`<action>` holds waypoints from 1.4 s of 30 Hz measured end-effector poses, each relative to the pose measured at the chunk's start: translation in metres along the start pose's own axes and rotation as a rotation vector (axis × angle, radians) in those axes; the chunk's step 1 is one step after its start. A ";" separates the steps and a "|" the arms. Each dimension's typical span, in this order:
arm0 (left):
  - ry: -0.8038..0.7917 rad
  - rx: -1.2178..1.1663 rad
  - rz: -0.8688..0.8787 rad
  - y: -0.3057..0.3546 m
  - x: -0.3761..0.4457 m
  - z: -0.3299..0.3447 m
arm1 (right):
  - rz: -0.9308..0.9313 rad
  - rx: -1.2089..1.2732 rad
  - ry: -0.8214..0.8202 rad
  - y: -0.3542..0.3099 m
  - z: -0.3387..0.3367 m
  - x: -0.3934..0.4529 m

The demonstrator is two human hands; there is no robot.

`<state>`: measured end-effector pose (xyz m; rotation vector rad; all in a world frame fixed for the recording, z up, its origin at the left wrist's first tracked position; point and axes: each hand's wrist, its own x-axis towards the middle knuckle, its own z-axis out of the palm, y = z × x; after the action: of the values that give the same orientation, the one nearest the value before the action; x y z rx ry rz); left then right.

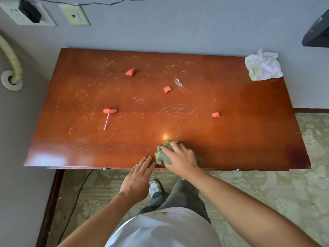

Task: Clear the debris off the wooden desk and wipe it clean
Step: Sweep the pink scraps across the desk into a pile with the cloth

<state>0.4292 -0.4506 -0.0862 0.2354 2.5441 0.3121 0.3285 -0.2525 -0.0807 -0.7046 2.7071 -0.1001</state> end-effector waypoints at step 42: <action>0.029 0.060 -0.002 -0.137 -0.050 -0.024 | 0.042 0.115 0.186 -0.157 0.024 0.046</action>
<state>0.4434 -0.5974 -0.0778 0.2531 2.5842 0.2408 0.3720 -0.4115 -0.0937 -0.6330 2.8626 -0.3234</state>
